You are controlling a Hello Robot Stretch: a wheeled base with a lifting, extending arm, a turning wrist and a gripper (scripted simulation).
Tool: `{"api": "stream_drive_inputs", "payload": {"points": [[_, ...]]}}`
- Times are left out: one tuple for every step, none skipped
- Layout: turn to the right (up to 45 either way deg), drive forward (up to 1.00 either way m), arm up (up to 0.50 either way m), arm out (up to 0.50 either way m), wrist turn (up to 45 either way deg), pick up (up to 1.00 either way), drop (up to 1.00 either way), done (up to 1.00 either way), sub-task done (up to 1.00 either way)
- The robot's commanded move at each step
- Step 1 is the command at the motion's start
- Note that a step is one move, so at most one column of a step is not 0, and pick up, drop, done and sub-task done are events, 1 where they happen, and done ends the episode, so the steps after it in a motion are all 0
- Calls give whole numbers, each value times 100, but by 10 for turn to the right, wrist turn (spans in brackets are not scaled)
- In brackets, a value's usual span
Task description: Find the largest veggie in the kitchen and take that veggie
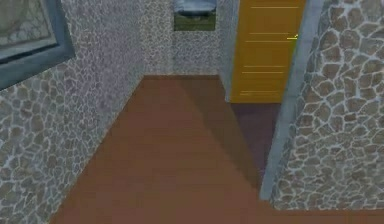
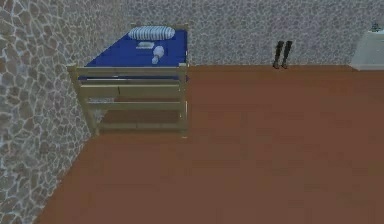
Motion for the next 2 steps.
{"api": "stream_drive_inputs", "payload": {"points": [[0, 5, 0, 0, 0, 0, 0, 0, 0], [0, 100, 0, 0, 0, 0, 0, 0, 0]]}}
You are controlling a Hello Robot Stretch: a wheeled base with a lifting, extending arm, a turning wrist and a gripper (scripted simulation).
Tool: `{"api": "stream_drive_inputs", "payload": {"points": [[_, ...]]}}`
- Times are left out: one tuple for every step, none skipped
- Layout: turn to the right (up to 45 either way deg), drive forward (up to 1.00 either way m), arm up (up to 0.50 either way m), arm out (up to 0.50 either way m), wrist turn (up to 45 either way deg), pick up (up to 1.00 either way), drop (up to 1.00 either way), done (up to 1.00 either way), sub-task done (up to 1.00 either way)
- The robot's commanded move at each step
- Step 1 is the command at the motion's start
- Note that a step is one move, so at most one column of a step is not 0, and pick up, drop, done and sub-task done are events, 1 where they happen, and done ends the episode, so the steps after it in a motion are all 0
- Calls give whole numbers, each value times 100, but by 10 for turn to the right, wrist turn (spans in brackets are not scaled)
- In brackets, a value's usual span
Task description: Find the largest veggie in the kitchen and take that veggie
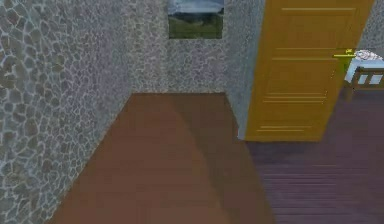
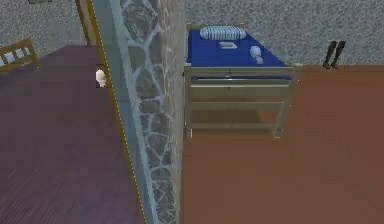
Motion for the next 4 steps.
{"api": "stream_drive_inputs", "payload": {"points": [[0, 50, 0, 0, 0, 0, 0, 0, 0], [390, 0, 0, 0, 0, 0, 0, 0, 0], [0, 45, 0, 0, 0, 0, 0, 0, 0], [360, 0, 0, 0, 0, 0, 0, 0, 0]]}}
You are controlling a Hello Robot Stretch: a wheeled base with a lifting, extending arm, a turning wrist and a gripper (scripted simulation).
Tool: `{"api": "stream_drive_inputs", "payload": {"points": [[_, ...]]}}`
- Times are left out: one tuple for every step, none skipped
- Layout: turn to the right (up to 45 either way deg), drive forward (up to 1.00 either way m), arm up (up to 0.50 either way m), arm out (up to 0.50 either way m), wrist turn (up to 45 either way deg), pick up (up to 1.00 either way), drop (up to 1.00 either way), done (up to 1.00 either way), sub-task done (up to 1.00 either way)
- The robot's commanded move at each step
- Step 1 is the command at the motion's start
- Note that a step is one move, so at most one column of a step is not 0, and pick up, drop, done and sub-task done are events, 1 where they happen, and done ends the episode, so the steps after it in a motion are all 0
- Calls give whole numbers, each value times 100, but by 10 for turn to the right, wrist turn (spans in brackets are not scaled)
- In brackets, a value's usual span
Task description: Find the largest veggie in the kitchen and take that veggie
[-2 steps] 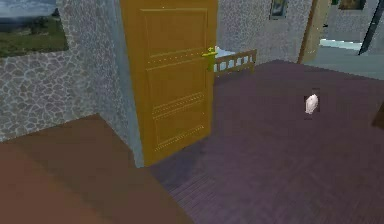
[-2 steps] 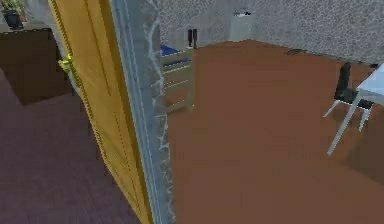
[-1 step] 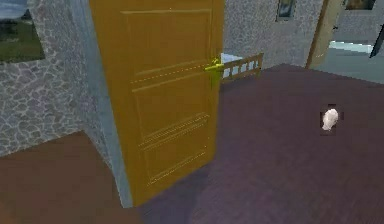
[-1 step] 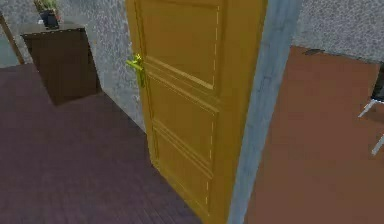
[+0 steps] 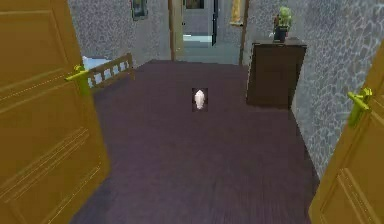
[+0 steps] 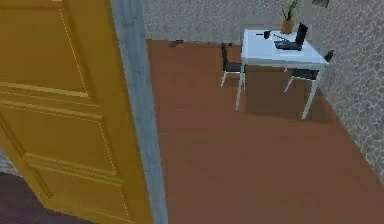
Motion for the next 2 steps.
{"api": "stream_drive_inputs", "payload": {"points": [[0, 100, 0, 0, 0, 0, 0, 0, 0], [0, 50, 0, 0, 0, 0, 0, 0, 0]]}}
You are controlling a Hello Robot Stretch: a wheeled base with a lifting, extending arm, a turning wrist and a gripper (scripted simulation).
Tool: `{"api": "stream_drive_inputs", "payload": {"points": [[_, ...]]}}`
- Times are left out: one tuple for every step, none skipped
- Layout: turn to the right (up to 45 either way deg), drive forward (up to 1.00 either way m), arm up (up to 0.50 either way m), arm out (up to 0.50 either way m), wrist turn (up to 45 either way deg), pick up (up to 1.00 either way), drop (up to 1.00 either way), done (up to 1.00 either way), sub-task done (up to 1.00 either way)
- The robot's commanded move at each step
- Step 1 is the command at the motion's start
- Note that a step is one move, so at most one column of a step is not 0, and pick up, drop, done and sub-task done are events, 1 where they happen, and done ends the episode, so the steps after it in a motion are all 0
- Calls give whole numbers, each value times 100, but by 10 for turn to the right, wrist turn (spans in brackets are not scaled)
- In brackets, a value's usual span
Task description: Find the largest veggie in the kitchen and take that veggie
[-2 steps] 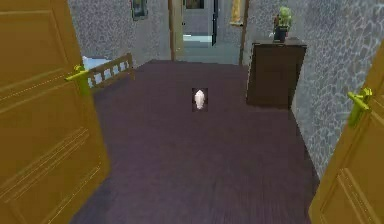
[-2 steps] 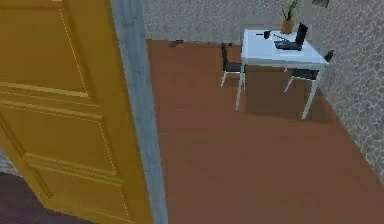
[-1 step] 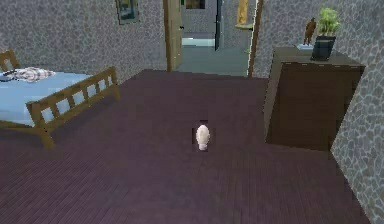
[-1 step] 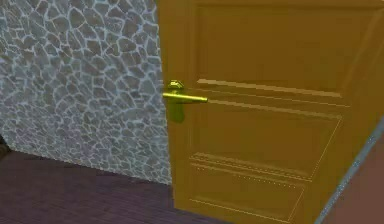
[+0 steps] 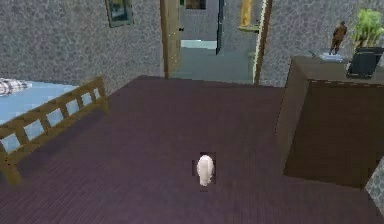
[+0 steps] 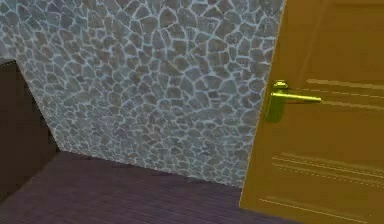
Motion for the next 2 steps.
{"api": "stream_drive_inputs", "payload": {"points": [[-180, 0, 0, 0, 0, 0, 0, 0, 0], [0, 100, 0, 0, 0, 0, 0, 0, 0]]}}
